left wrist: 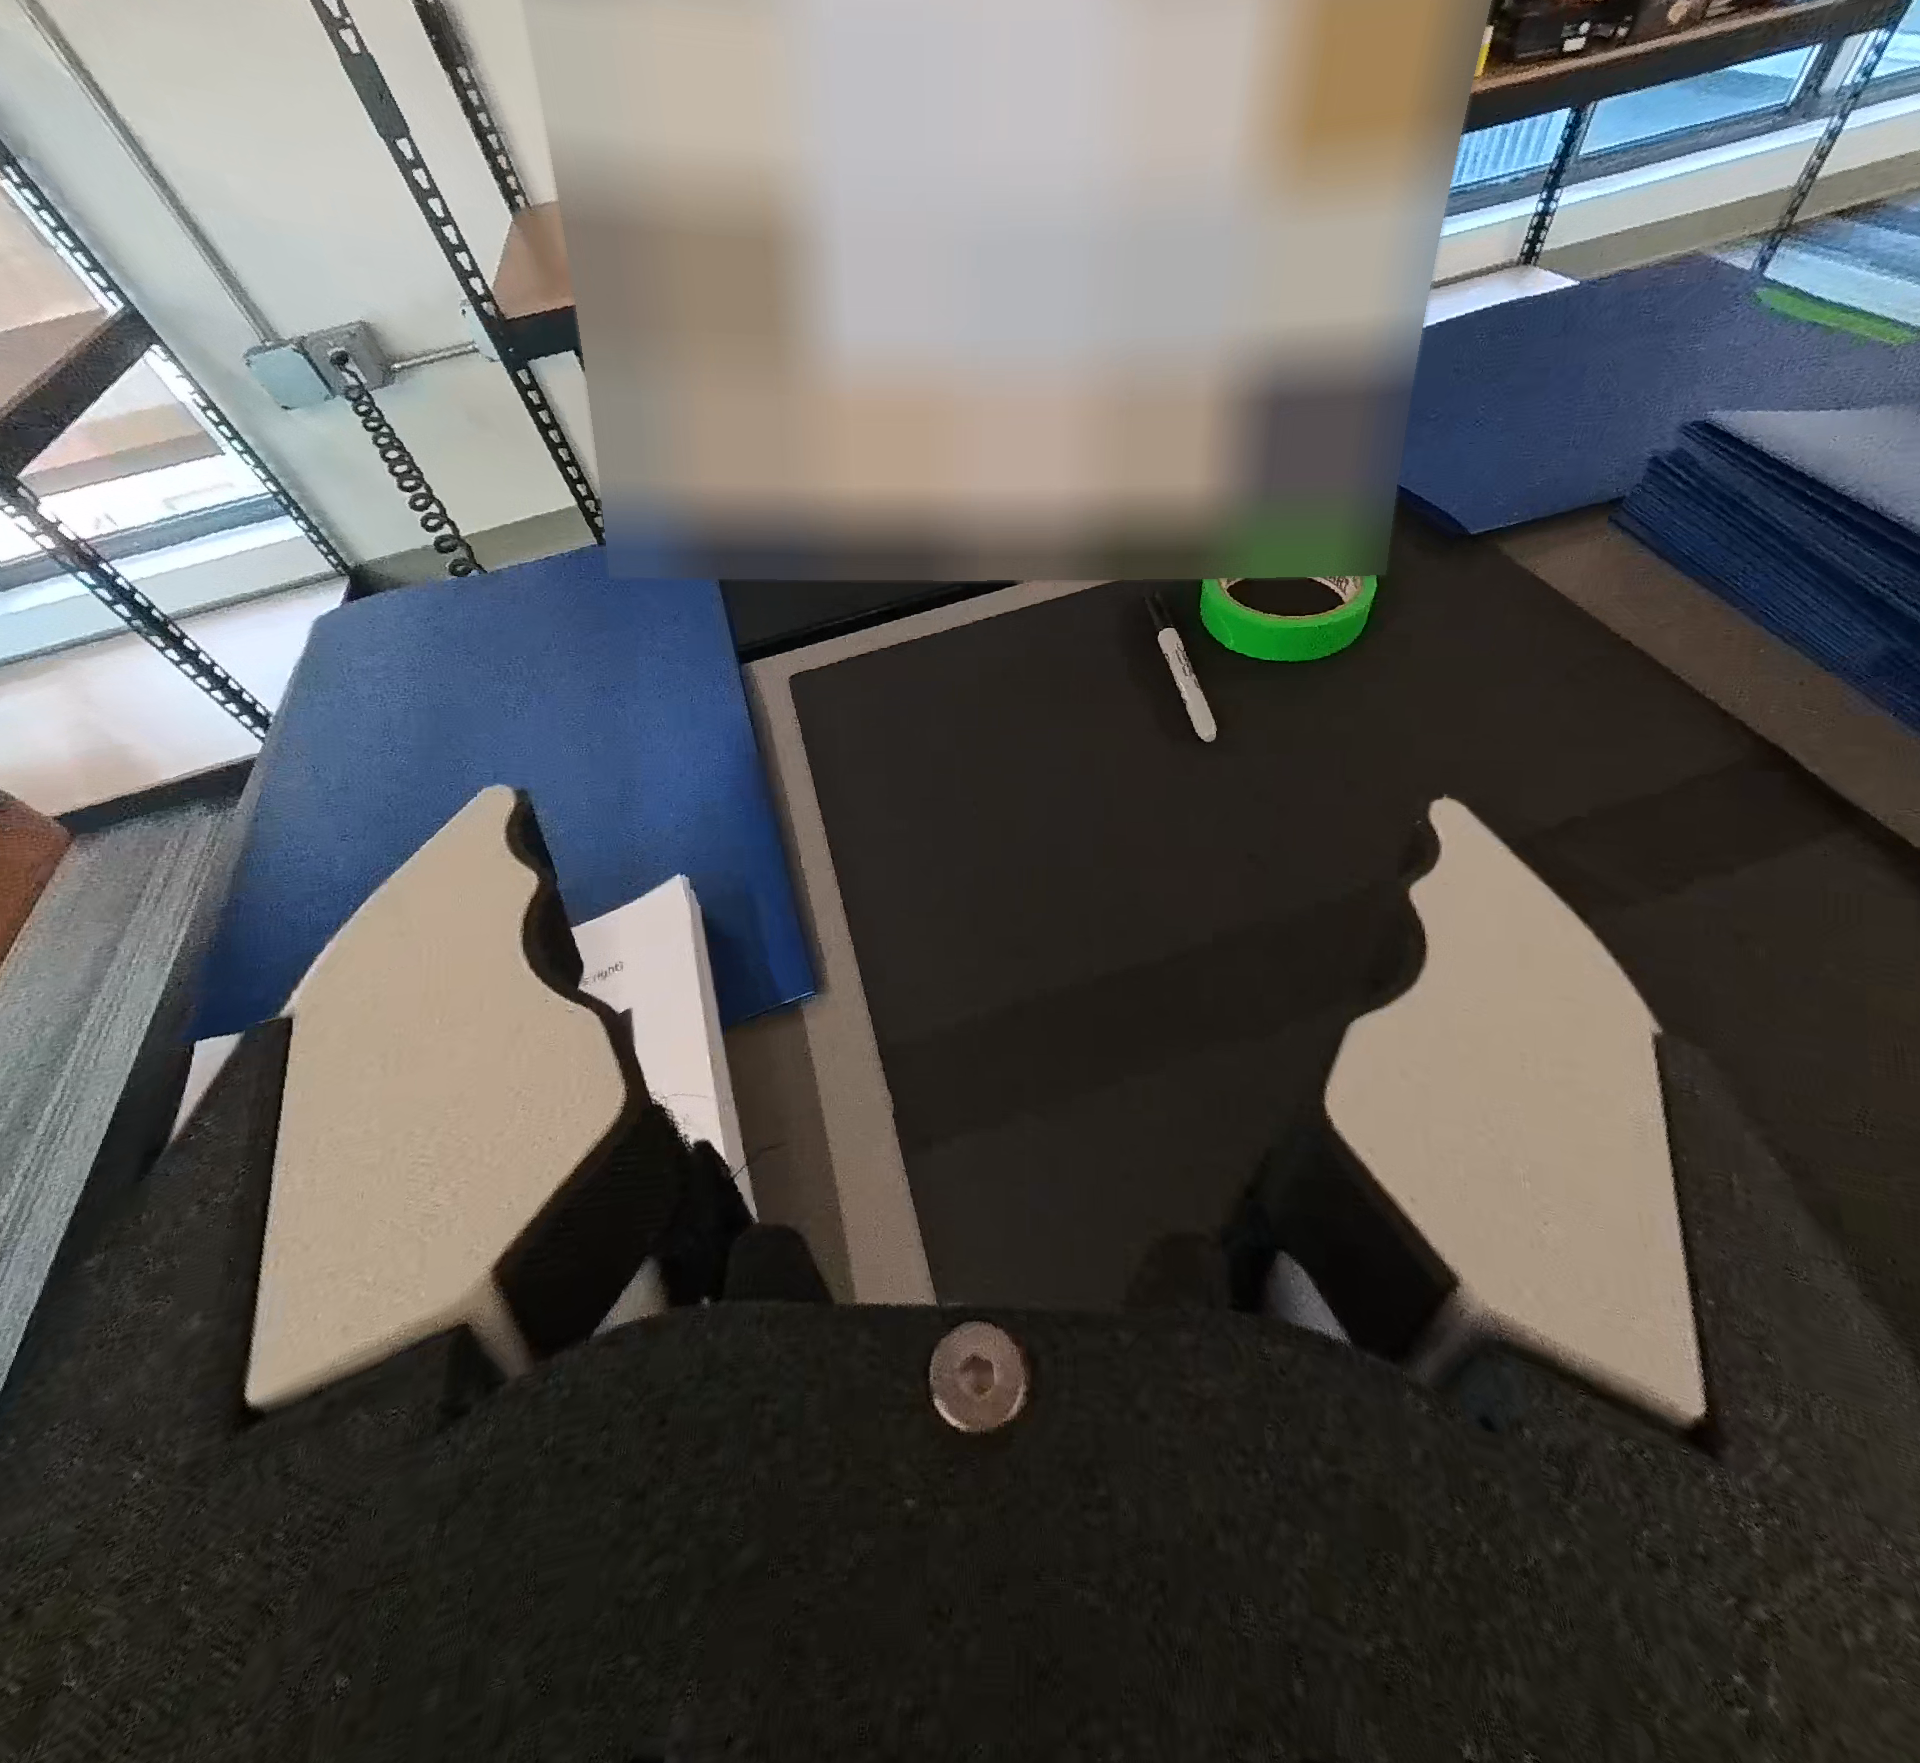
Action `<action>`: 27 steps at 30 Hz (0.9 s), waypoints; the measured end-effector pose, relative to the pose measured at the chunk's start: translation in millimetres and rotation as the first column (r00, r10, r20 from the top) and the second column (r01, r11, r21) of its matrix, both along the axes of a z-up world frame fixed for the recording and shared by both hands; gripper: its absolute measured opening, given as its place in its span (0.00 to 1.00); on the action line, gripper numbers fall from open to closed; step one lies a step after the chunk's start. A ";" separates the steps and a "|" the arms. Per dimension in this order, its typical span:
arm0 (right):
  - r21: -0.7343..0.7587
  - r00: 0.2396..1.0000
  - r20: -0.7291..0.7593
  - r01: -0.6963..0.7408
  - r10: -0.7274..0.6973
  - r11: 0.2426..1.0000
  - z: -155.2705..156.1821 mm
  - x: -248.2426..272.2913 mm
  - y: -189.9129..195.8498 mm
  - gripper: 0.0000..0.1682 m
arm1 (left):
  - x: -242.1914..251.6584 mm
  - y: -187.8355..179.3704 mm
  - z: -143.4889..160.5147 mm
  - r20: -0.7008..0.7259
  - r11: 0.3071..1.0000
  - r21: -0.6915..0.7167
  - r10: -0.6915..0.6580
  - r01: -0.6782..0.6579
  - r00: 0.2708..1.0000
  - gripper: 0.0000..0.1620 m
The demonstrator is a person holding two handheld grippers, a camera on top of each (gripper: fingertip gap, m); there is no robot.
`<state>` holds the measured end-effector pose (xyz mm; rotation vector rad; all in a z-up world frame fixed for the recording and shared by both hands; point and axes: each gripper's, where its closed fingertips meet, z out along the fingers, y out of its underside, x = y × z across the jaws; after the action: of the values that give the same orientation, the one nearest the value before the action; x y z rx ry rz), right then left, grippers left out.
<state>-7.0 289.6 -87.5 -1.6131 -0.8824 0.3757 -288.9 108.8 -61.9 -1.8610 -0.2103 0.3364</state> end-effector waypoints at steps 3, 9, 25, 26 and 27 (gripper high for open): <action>0.013 1.000 0.003 0.014 -0.014 1.000 4.0 2.4 -0.6 0.82 | 6.1 3.2 0.2 0.007 1.000 0.012 -0.008 0.008 1.000 0.91; 0.086 0.999 -0.036 -0.002 0.005 0.996 25.2 -0.6 -15.0 0.79 | 23.4 6.7 9.0 -0.066 0.999 0.025 -0.026 0.027 0.997 0.91; 0.069 0.999 -0.022 -0.040 0.042 0.997 21.4 -9.5 -20.6 0.76 | 11.2 -6.3 14.0 -0.078 0.999 0.024 0.024 -0.022 0.997 0.89; 0.073 0.999 -0.024 -0.044 0.046 0.996 22.7 -10.4 -21.9 0.76 | 10.9 -6.8 14.2 -0.078 0.999 0.026 0.025 -0.023 0.997 0.89; 0.078 0.998 -0.026 -0.047 0.049 0.996 23.4 -11.4 -22.7 0.76 | 9.9 -7.1 13.6 -0.077 0.999 0.027 0.028 -0.026 0.997 0.89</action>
<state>-18.4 266.9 -64.2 -1.5144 -0.9054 0.3917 -278.9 101.7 -48.2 -1.8177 -0.1861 0.4221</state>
